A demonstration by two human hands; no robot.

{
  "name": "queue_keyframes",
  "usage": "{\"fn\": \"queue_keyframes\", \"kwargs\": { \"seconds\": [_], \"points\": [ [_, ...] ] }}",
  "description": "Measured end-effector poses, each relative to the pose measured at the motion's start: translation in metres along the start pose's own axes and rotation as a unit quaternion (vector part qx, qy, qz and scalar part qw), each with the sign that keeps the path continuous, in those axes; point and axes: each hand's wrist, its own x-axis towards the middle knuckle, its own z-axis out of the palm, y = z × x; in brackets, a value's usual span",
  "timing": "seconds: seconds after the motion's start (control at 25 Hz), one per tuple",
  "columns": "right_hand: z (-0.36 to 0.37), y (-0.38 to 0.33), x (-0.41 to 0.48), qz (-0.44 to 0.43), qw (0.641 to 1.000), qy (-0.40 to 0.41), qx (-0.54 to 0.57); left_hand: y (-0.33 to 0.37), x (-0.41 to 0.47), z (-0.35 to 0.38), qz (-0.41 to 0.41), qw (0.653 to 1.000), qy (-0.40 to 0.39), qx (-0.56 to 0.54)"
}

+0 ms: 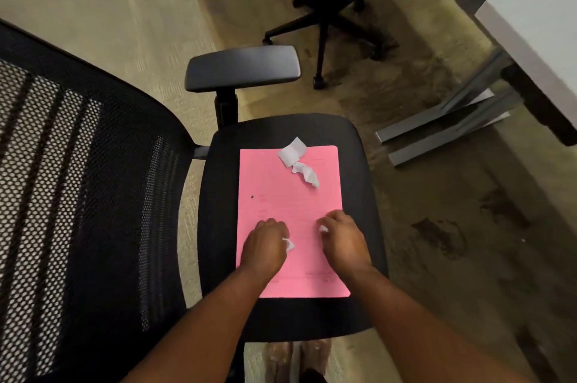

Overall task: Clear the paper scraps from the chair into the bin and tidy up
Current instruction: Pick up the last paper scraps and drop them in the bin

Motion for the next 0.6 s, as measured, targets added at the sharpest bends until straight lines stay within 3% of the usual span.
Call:
{"fn": "queue_keyframes", "kwargs": {
  "seconds": [0.16,0.44,0.6],
  "points": [
    [0.000,0.003,0.003,-0.004,1.000,0.002,-0.004,0.007,0.028,-0.018,0.011,1.000,-0.017,0.018],
    [0.000,0.002,0.002,-0.005,1.000,0.012,-0.011,0.038,0.103,-0.069,0.059,0.988,0.104,-0.097],
    [0.005,0.008,0.001,-0.024,0.999,0.023,-0.007,0.048,0.136,-0.072,0.127,0.987,0.097,0.022]
  ]
}}
